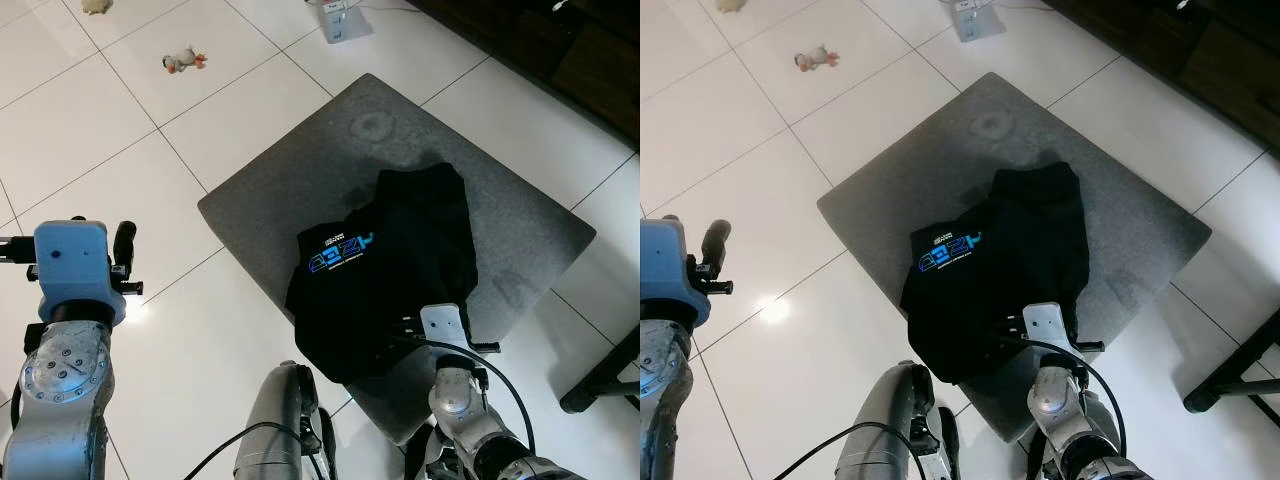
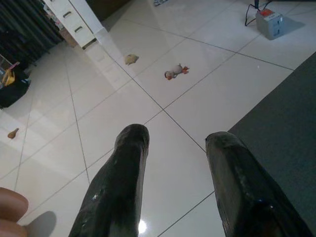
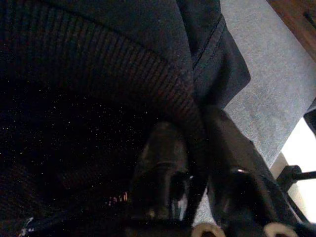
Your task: Hang hanger
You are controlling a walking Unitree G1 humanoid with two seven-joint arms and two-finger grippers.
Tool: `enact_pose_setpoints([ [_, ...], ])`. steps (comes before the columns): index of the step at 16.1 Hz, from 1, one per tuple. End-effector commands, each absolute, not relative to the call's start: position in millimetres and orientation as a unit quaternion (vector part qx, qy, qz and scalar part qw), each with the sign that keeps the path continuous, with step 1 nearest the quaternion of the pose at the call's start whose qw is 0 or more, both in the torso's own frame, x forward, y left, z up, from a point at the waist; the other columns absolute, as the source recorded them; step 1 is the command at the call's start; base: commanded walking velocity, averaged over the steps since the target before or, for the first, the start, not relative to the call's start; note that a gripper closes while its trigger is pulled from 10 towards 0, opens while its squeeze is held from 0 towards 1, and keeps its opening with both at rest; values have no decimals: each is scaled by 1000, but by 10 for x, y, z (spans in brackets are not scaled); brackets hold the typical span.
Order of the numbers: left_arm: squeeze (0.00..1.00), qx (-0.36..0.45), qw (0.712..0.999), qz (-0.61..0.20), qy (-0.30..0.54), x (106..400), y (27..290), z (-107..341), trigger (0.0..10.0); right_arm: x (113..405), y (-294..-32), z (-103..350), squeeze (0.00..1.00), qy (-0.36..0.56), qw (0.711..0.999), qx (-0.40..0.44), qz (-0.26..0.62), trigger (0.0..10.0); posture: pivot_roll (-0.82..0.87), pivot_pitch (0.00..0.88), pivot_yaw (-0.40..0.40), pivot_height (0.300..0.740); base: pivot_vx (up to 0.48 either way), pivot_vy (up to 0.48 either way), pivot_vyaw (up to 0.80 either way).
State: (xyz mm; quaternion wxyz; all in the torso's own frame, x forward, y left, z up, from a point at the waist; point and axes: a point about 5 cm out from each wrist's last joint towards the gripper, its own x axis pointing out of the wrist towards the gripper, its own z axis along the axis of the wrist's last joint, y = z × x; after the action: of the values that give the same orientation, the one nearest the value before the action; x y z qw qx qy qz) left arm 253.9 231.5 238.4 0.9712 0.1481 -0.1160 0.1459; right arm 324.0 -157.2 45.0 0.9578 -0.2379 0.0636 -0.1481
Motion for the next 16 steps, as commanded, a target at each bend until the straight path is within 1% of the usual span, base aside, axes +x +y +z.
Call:
enact_pose_setpoints([
  [1, 0, 155, 970, 155, -105, 2524, 2341, 2323, 10000, 3135, -1580, 312, 0, 92, 957, -231, -148, 0, 287, 482, 168, 597, 0, 0, 0],
  [5, 0, 151, 970, 161, -106, 2532, 2348, 2307, 10000, 3164, -1632, 349, 0, 87, 958, -228, -150, 0, 275, 475, 157, 597, 0, 0, 0],
  [8, 0, 143, 971, 161, -102, 2553, 2319, 2241, 10000, 3211, -1677, 411, 0, 82, 965, -194, -158, 0, 235, 457, 134, 597, 0, 0, 0],
  [10, 0, 136, 973, 160, -95, 2548, 2299, 2152, 10000, 3251, -1713, 471, 0, 74, 974, -141, -159, 0, 206, 424, 110, 597, 0, 0, 0],
  [11, 0, 135, 975, 154, -89, 2530, 2285, 2078, 10000, 3289, -1728, 553, 0, 52, 982, -90, -155, 0, 188, 405, 96, 597, 0, 0, 0],
  [13, 0, 126, 979, 143, -72, 2497, 2243, 1924, 10000, 3340, -1726, 737, 0, -4, 991, -50, -121, 0, 146, 347, 65, 597, 0, 0, 0],
  [14, 0, 139, 982, 112, -55, 2440, 2166, 1749, 10000, 3321, -1705, 850, 0, -30, 995, 5, -97, 0, 105, 298, 42, 597, 0, 0, 0],
  [16, 0, 178, 980, 81, -42, 2357, 2121, 1593, 10000, 3240, -1621, 939, 0, -46, 997, 25, -53, 0, 77, 262, 24, 597, 0, 0, 0],
])
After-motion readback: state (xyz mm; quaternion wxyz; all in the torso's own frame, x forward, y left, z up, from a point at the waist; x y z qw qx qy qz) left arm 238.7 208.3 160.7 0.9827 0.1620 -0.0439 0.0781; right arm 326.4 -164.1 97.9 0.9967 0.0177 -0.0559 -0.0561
